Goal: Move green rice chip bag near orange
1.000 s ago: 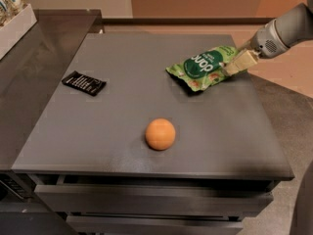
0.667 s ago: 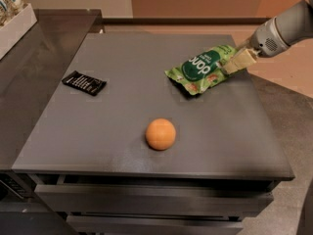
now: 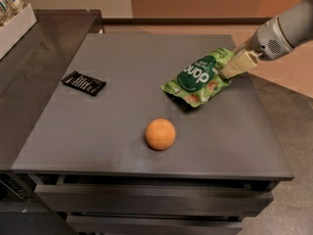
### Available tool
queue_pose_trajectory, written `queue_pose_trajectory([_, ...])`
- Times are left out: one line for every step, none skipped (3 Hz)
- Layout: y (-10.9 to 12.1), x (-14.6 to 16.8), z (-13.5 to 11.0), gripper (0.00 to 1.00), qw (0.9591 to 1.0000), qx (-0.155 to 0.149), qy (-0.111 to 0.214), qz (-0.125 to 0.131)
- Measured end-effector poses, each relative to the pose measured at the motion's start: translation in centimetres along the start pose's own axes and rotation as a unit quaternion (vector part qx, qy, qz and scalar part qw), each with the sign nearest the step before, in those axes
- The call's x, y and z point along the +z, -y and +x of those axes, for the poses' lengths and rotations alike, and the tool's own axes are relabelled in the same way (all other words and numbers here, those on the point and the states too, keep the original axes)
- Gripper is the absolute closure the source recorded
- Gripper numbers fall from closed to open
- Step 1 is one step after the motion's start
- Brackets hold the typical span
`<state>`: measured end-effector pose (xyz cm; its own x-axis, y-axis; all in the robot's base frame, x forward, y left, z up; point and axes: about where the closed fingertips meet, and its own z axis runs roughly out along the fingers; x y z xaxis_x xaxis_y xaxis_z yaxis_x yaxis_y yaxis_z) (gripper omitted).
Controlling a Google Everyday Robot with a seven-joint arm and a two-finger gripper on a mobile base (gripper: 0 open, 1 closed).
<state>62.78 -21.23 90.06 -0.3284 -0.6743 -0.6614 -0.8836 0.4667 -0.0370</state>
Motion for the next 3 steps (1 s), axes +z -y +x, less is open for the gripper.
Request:
queue_pose_trajectory([-3.3, 0.0, -0.3, 1.0, 0.9998, -0.008, 0.0, -0.02])
queue_pose_trajectory([-6.0, 0.4, -0.4, 1.0, 0.9993, -0.013, -0.002, -0.036])
queue_pose_trajectory([-7.7, 0.7, -0.2, 0.84, 0.9988, -0.013, -0.002, -0.046])
